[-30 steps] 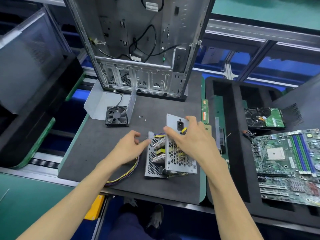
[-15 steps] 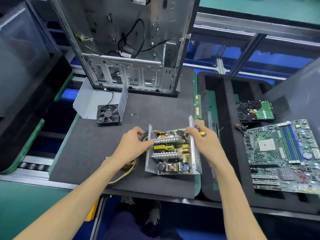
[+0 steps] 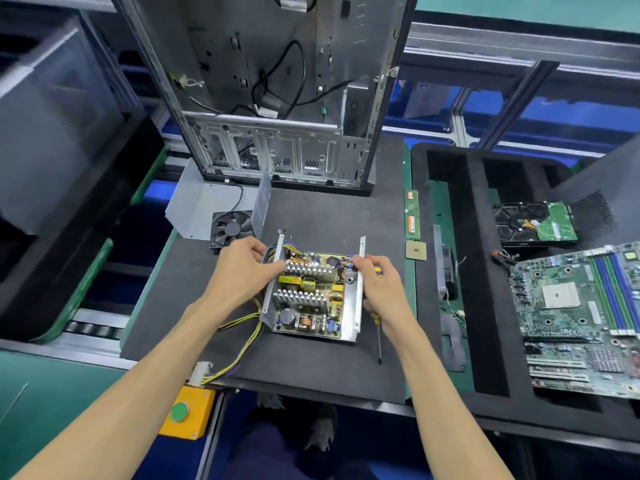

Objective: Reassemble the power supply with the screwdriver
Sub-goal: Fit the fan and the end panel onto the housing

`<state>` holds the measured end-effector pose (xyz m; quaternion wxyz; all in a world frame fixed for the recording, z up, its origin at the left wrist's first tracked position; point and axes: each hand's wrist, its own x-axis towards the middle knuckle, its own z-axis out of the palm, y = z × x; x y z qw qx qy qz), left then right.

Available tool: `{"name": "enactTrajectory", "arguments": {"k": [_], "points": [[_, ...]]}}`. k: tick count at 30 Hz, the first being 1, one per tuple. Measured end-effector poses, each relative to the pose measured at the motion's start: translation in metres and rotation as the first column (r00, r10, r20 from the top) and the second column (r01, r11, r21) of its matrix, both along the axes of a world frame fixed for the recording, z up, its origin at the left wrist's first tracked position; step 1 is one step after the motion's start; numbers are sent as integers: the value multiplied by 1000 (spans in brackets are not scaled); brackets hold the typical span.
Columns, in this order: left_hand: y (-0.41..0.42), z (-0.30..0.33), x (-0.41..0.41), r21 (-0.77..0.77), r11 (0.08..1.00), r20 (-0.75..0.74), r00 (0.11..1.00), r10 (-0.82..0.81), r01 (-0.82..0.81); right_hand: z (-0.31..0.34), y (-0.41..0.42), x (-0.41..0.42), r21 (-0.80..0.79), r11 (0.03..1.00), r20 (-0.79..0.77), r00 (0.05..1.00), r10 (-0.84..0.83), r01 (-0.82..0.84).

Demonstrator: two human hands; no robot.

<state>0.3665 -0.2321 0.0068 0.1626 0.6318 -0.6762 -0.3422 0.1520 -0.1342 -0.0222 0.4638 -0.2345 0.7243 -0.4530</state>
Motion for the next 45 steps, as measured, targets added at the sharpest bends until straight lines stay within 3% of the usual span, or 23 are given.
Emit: {"name": "enactTrajectory", "arguments": {"k": [8,13,19,22,26,29,31,35,39,42,45], "points": [[6,2,-1,18,1000,-36,999,3,-3,-1,-3,-15,9,997,-268,961,72,-72],[12,1,-4,21,1000,-46,999,13,-12,-3,-2,-21,1,994,-331,938,104,-110],[17,1,2,-25,998,65,997,-53,54,1,-1,-16,50,995,-295,950,102,-91],[8,2,9,8,998,-3,998,-57,57,11,-6,-20,37,992,-267,956,123,-117],[1,1,20,15,998,-54,997,-56,57,32,-37,-40,98,995,-91,996,4,5],[-4,0,25,30,997,-57,996,-71,72,47,-61,-49,114,992,-181,981,65,-44],[-7,1,26,49,996,-55,995,-77,80,55,-80,-47,94,981,-321,928,191,-170],[-13,1,28,75,995,-80,995,-58,64,60,-118,-27,232,838,-576,625,527,-493],[-22,1,37,82,997,-81,997,-1,8,51,-147,6,352,692,-620,397,677,-630],[-31,2,49,65,997,-53,997,54,-51,41,-158,21,462,605,-581,294,759,-648],[-40,0,62,52,991,-9,992,125,-125,32,-161,26,537,561,-546,247,801,-630]]}}
